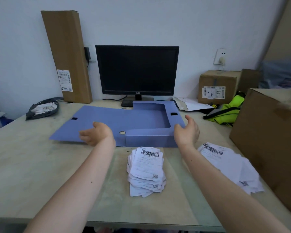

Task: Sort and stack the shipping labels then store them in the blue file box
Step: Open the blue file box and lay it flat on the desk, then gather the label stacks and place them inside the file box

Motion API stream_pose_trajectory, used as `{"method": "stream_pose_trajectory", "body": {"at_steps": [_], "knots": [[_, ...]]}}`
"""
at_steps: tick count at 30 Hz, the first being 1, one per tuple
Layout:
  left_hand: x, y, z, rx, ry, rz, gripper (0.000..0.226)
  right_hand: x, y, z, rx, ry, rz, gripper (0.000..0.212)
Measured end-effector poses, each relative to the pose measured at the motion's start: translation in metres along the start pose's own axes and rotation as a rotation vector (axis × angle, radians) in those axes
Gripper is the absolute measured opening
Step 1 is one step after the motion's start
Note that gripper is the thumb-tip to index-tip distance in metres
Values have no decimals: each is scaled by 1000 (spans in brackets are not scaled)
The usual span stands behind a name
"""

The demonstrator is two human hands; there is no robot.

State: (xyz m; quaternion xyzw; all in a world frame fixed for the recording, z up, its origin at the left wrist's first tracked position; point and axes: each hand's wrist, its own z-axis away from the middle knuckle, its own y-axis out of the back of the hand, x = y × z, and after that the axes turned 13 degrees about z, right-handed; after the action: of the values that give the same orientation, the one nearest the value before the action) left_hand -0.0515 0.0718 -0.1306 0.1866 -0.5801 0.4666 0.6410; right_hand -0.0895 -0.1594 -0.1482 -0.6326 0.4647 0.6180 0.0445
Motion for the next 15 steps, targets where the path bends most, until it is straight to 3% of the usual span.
{"method": "stream_pose_trajectory", "body": {"at_steps": [5,10,15], "knots": [[0,8,59,-379,-44,113,56,-3,16,20,-91,74,-179,54],[-7,18,133,-855,-67,121,47,20,59,30,-82,125,-130,52],[-48,13,182,-1225,-17,-145,40,59,102,39,-7,174,72,50]]}}
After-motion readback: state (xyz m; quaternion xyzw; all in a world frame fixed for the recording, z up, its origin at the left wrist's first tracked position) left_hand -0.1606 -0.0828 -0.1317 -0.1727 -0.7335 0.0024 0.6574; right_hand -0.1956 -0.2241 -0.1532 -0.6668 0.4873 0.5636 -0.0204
